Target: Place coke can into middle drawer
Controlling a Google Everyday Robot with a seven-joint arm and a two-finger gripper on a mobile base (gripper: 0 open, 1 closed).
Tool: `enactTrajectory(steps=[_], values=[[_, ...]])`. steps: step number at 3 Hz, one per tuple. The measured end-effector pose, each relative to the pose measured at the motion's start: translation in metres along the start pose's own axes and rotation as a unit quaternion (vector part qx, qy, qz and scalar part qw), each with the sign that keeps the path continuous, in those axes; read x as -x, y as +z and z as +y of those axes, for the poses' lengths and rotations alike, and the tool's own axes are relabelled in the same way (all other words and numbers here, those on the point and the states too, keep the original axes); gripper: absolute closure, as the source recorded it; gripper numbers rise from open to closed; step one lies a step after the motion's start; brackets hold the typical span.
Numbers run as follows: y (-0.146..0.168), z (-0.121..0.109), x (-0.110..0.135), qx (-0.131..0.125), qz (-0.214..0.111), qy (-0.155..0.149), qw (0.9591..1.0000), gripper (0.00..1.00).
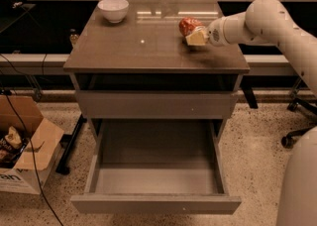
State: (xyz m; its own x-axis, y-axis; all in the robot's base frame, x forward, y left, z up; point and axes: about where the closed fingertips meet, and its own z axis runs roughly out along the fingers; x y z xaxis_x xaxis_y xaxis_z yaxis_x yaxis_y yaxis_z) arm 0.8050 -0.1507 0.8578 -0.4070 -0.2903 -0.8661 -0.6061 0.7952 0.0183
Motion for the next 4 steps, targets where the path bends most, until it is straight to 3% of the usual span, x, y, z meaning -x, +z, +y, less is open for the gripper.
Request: enactTrajectory(steps=[1, 2, 3, 4], values=[[-0.033, 0.025, 0.003, 0.015, -0.004, -0.028, 0.9995, 1.0], [-0.073, 0.07, -0.008, 0.064, -0.007, -0.064, 0.9959, 1.0], [-0.142, 0.131, -0.04, 0.154, -0.016, -0.128, 0.9796, 1.0], [-0.185, 0.156, -0.071, 0.206, -0.016, -0.161, 0.965, 1.0]])
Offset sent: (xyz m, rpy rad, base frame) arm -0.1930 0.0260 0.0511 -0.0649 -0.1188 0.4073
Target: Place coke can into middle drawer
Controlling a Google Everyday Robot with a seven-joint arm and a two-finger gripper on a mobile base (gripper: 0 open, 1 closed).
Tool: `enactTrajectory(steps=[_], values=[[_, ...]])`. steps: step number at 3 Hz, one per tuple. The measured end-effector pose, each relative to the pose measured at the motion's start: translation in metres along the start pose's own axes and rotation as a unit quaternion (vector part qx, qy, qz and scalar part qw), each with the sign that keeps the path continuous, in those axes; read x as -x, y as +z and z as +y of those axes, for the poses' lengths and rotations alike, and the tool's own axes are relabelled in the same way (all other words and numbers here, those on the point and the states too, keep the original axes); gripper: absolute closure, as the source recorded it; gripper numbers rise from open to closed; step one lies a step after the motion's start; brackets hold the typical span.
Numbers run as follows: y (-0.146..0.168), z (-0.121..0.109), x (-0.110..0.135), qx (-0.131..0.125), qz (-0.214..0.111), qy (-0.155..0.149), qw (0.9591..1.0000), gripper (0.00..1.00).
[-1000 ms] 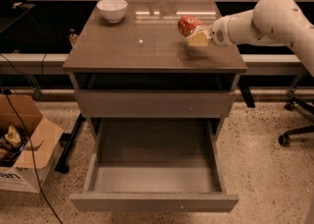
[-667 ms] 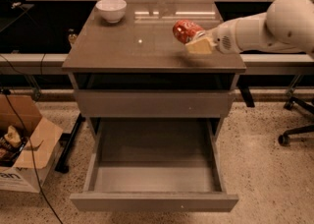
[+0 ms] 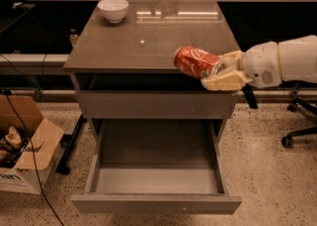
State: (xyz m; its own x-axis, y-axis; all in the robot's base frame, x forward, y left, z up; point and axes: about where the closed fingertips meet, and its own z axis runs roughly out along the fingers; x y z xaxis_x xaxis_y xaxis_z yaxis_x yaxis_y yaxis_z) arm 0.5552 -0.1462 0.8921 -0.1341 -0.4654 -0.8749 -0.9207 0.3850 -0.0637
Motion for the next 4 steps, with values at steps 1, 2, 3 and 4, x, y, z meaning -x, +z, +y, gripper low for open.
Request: enactTrajectory(steps=[1, 2, 3, 4], values=[[0.01, 0.029, -0.052, 0.044, 0.047, 0.026, 0.9976, 1.0], [0.049, 0.048, -0.11, 0.078, 0.104, 0.099, 0.9866, 1.0], [0.087, 0.054, -0.159, 0.085, 0.143, 0.161, 0.9729, 1.0], [0.118, 0.046, -0.2, 0.071, 0.156, 0.215, 0.9615, 1.0]])
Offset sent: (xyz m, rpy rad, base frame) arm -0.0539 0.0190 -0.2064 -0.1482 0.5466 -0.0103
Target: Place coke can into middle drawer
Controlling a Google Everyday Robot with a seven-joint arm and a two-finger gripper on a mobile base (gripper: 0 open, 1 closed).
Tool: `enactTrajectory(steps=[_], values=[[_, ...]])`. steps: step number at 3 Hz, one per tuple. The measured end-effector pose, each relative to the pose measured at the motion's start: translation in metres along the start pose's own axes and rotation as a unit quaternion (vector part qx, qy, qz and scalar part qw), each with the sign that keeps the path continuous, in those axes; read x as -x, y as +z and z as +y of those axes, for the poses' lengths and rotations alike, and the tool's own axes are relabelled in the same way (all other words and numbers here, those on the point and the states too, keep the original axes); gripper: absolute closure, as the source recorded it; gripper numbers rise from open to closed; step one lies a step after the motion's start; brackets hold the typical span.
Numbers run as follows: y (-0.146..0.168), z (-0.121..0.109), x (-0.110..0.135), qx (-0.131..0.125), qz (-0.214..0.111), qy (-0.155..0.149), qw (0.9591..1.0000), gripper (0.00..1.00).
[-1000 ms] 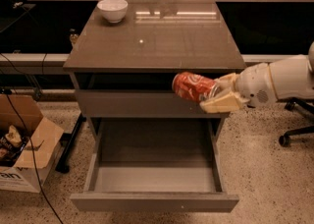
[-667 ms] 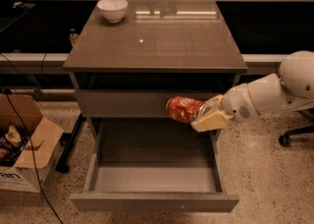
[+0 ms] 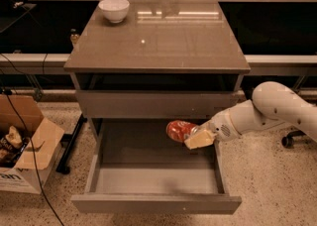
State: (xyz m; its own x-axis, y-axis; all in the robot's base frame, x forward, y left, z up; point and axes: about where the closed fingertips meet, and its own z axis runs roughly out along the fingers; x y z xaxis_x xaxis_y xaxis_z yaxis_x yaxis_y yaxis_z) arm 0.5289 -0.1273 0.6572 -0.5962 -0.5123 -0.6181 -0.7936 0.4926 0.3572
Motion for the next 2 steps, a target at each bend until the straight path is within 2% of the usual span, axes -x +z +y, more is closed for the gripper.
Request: enactTrajectory(steps=[2], values=[[0.027, -0.012, -0.013, -0.011, 0.012, 0.019, 0.9997, 1.0]])
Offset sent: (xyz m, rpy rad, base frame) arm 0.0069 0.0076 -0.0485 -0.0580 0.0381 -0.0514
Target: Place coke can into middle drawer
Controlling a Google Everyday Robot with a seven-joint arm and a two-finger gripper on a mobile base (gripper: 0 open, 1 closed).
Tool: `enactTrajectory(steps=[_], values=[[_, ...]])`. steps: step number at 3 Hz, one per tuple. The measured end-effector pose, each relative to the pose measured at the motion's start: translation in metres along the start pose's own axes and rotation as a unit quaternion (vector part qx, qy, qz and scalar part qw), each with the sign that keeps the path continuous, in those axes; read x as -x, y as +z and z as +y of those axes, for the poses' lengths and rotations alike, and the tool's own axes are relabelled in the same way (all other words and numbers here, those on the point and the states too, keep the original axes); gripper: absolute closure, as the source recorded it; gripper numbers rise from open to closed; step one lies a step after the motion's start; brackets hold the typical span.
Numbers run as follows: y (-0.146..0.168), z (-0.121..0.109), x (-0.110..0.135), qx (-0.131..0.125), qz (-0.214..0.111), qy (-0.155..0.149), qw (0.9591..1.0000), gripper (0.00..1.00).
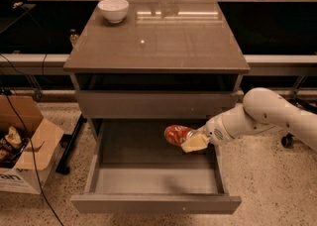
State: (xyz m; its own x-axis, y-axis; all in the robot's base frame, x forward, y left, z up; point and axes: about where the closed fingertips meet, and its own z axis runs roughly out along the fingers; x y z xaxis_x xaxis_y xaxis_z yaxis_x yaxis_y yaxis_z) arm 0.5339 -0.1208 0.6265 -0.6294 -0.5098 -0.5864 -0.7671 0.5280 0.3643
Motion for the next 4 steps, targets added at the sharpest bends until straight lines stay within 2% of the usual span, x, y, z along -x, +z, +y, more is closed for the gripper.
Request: enactTrajectory(steps=[2, 3, 4], values=[[0.07, -0.026, -0.054, -0.003, 0.024, 0.057, 0.9981, 1.0], [0.103, -0.039, -0.084, 0.003, 0.022, 0.102, 0.9946, 1.0], [0.135, -0.057, -0.12, 0.0, 0.023, 0.158, 0.9872, 0.73]])
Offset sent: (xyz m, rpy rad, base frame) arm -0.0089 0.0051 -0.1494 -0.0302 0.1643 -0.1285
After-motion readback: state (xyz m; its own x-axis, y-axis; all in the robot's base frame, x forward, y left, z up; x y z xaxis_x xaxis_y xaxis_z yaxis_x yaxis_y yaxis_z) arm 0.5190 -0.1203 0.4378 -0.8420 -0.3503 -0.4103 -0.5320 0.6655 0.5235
